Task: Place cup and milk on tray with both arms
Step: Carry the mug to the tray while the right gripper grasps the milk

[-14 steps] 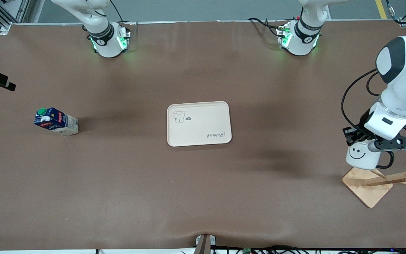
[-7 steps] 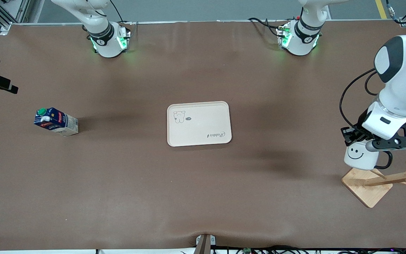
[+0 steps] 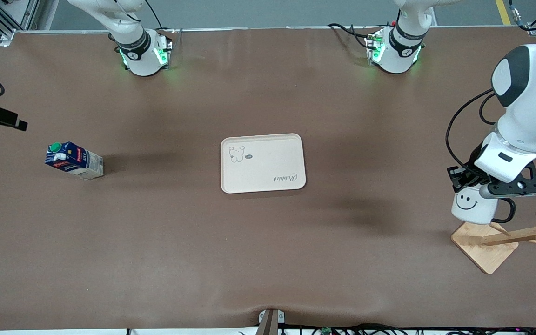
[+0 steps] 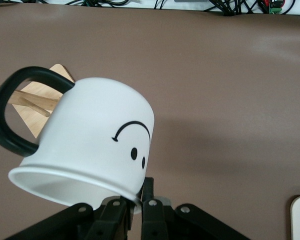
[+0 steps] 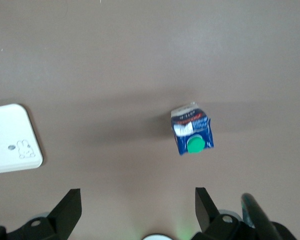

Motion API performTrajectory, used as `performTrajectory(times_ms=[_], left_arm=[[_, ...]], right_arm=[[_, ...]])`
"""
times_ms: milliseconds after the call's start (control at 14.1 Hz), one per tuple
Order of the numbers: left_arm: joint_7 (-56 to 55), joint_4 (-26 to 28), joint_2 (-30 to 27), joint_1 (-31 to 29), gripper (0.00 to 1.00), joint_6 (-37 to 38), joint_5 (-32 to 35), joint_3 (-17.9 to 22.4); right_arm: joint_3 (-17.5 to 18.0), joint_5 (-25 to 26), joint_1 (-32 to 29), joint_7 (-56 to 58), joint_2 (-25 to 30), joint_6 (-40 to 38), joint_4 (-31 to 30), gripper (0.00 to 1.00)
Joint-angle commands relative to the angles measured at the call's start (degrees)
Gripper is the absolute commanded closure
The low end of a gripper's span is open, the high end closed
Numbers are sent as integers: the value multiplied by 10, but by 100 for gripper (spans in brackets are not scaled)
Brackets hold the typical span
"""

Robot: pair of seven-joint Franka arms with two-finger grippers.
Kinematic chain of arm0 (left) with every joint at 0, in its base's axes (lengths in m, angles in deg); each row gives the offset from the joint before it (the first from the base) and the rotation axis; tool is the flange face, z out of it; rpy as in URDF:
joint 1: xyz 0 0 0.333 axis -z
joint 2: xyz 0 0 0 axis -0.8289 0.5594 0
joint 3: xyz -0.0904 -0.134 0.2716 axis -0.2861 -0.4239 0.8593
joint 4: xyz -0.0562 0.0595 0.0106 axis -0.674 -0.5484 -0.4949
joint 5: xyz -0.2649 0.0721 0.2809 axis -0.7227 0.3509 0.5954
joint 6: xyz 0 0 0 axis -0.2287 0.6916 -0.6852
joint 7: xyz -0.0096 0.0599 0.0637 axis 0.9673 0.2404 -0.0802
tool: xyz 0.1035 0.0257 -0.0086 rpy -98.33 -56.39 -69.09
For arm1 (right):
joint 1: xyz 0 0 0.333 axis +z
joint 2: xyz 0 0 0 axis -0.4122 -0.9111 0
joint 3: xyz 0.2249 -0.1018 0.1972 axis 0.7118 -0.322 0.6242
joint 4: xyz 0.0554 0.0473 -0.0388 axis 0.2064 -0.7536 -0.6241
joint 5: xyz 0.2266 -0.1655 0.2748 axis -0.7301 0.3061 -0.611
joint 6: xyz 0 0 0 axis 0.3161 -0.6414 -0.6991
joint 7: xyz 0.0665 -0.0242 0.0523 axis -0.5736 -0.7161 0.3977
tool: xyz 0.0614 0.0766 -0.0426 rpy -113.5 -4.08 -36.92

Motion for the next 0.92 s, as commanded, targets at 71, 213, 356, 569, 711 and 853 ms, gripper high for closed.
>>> performTrajectory(times_ms=[71,213,356,569,711,853], left_arm=[[-12,-2,0,14,100,10,7,-12],[-45,-4,1,37,100,36,6,-14],[-96,-5,4,74,100,65,4,-16],[-167,-5,13,130,100,96,-2,-16],[-227,-6,27,172,100,107,-3,-18],[-276,-8,50,210,100,108,-28,-19]], right_arm=[[3,-3,-4,7,-66,15,14,0],[3,-4,-2,7,-82,1,5,0],[3,1,-1,6,-82,-10,-4,0],[0,26,-21,7,-79,-5,-32,0],[-1,33,-26,7,-65,-2,-58,0],[0,33,-40,7,-62,23,-96,0]])
